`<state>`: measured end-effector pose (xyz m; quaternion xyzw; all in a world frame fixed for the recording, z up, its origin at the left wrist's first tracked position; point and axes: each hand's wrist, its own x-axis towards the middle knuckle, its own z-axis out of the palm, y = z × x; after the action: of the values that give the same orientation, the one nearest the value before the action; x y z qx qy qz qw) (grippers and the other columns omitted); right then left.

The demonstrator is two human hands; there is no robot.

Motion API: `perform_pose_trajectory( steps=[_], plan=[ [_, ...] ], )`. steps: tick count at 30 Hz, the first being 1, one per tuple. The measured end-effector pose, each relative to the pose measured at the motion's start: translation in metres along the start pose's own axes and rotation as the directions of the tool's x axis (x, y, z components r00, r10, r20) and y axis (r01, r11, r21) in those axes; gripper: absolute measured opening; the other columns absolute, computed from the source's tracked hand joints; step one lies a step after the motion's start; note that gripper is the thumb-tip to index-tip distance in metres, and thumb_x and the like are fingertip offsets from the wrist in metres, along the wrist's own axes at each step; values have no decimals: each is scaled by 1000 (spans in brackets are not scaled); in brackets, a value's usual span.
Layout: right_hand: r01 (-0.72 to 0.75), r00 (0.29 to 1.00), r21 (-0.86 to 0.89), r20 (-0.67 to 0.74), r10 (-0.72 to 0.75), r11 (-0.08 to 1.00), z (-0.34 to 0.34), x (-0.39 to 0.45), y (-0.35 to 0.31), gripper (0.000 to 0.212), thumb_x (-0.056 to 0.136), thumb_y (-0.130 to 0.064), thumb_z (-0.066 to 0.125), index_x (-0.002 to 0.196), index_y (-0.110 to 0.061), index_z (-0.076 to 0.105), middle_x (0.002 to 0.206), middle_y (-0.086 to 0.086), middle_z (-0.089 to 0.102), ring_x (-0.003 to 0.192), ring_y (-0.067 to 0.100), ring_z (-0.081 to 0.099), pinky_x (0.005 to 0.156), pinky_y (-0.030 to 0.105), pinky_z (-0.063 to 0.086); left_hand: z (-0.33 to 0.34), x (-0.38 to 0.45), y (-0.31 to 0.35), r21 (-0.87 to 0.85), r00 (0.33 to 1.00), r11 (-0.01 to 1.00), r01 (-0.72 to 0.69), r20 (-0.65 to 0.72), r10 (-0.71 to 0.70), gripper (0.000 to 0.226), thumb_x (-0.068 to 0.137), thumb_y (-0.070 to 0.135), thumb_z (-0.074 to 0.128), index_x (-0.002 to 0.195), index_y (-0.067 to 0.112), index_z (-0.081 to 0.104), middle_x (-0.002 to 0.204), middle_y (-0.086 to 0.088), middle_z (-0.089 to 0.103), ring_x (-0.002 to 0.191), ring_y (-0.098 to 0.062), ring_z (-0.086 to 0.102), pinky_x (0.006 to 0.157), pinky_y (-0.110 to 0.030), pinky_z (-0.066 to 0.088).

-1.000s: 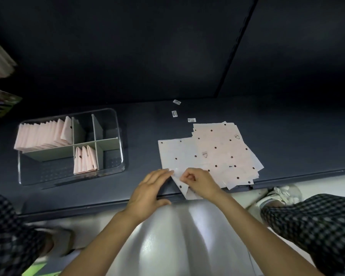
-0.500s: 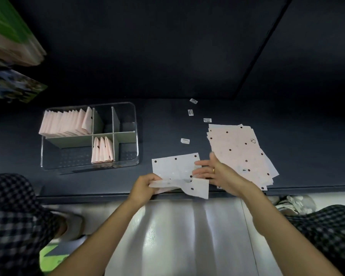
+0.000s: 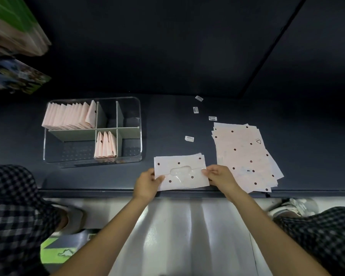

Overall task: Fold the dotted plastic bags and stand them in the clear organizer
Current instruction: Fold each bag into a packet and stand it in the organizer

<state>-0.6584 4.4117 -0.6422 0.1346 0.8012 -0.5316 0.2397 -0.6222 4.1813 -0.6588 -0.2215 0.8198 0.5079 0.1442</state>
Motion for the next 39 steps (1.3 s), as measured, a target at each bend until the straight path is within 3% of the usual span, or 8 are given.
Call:
perform_pose_trajectory(
  steps=[5,8,13,21,25,31,35,39],
  plan=[
    [-46,990,-135,-139,27,990,11,4,-7,31,89,-18,59,59,-14,53,66,1,55,73,20,50,75,32,43,4,-22,7,284,913,922,-263,-235,333,50,86,20,67,131,15,46,122,-4,52,111,-24,48,87,-36,44],
    [-69,986,-163,-162,42,984,12,6,-9,35,88,-16,58,55,-15,47,60,-4,46,67,16,43,68,26,34,12,-36,-2,502,837,720,-479,15,547,52,91,29,60,137,14,43,140,-5,44,130,-26,39,104,-34,37],
    [-85,984,-178,-169,55,980,14,9,-10,37,88,-14,57,54,-15,42,59,-3,44,65,17,39,65,27,33,26,-47,-31,704,785,403,-585,368,498,77,97,53,34,147,13,-10,155,-3,-13,142,-21,-17,114,-38,-16],
    [-111,977,-187,-199,73,976,17,8,-10,23,87,-15,55,67,-6,53,71,9,52,73,23,46,68,29,37,15,-40,-43,765,799,297,-571,436,415,80,93,63,27,141,27,-27,152,-7,-29,134,-23,-36,111,-38,-22],
    [70,857,-570,-385,-341,818,30,-13,-5,19,92,-20,55,100,-5,60,87,12,63,89,29,56,75,34,43,16,-40,-42,773,800,282,-568,438,411,79,92,65,27,139,35,-30,152,-11,-29,137,-26,-33,110,-39,-22],
    [480,670,-869,274,-690,121,64,-41,29,45,98,-39,39,123,-9,62,129,5,60,122,22,55,107,39,39,17,-38,-45,763,786,291,-577,422,452,76,92,64,30,140,39,-25,154,-12,-24,140,-28,-26,112,-42,-18],
    [436,758,-897,322,-567,74,32,-47,53,64,102,-40,8,130,-9,56,138,5,52,128,20,49,113,39,15,13,-36,-41,747,762,281,-603,434,482,71,92,61,36,148,40,-2,158,-12,-7,146,-28,-6,115,-44,-7],
    [436,721,-895,284,-632,95,2,-46,52,58,103,-36,19,111,-11,70,122,3,65,113,19,62,108,37,35,3,-33,-25,700,741,351,-622,380,554,56,82,52,63,134,33,51,141,-11,47,128,-27,48,107,-44,35]
  ],
)
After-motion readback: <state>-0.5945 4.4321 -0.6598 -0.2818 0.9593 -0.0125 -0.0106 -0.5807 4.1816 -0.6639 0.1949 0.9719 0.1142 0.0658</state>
